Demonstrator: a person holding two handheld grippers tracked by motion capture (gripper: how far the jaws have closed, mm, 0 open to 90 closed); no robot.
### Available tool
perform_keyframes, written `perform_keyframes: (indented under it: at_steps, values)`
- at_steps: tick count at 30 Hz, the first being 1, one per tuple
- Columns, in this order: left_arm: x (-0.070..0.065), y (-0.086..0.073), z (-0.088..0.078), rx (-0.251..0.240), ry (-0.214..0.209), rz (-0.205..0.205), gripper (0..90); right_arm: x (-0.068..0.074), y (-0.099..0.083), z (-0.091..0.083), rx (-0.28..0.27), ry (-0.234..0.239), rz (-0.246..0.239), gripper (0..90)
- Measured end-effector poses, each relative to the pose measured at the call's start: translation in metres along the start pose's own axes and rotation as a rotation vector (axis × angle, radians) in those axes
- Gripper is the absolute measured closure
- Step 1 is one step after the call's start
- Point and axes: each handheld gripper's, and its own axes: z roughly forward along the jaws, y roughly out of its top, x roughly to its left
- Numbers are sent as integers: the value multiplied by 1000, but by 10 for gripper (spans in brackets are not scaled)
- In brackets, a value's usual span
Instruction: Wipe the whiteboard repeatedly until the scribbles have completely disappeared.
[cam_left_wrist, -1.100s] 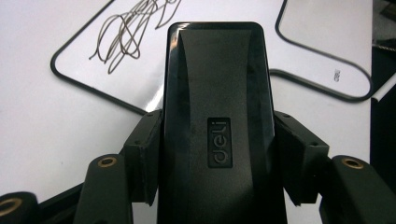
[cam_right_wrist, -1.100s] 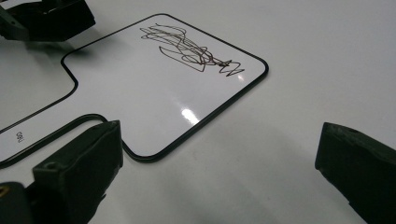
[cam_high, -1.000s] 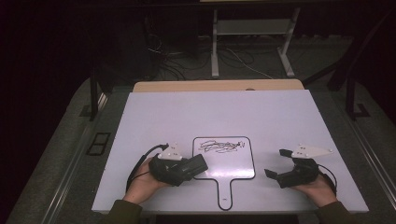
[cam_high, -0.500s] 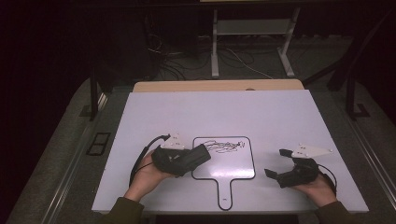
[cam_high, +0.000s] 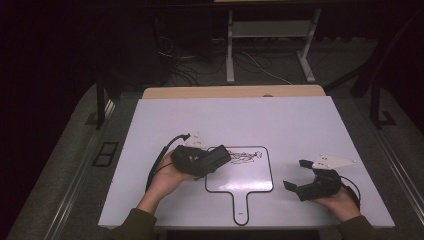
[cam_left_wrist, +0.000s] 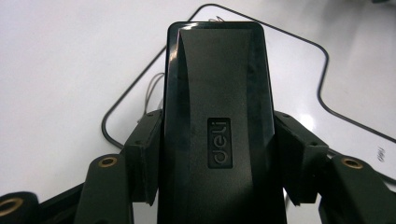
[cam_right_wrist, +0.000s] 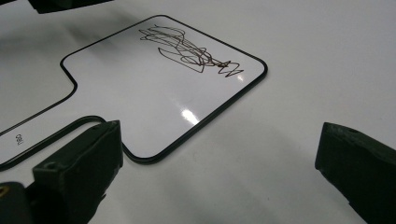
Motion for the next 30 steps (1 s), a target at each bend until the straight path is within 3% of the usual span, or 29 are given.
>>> perform_keyframes:
  at_steps: [18, 30]
  values:
    - [40, 21, 44, 76, 51, -20, 397, -1, 0, -1, -1, 0, 1, 0]
    - [53, 24, 68, 126, 86, -27, 396, -2, -1, -1, -4, 0, 0, 0]
